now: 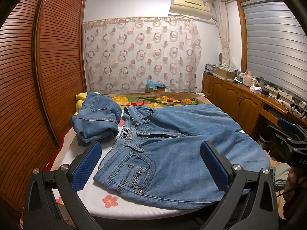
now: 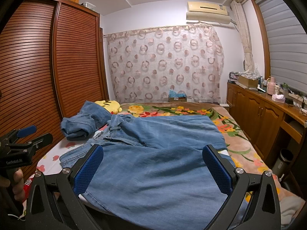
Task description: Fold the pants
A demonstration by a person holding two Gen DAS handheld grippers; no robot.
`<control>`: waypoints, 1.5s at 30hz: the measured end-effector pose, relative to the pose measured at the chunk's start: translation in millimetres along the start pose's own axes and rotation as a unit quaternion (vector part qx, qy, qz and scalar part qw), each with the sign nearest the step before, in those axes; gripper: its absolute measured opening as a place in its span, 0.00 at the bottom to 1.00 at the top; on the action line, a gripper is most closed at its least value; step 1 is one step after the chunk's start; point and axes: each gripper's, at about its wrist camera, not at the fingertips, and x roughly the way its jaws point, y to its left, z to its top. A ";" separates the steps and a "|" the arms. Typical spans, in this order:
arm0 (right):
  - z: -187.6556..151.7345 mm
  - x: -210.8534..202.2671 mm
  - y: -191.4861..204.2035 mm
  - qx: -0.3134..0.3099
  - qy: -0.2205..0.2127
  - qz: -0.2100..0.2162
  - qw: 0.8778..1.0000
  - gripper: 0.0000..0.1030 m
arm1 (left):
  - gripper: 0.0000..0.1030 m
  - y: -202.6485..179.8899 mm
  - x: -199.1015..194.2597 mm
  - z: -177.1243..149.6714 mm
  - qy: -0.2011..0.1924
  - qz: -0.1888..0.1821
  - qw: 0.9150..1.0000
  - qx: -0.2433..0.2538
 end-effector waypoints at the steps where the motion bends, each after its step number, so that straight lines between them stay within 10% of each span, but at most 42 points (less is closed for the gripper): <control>1: 0.3 -0.2 -0.2 0.000 0.000 0.000 1.000 1.00 | 1.00 0.3 0.1 -0.3 0.000 0.000 1.000 0.000; 45: -1.7 9.9 2.6 -0.003 0.013 0.007 1.000 1.00 | 1.00 4.8 -3.1 12.8 0.007 -0.003 1.000 0.000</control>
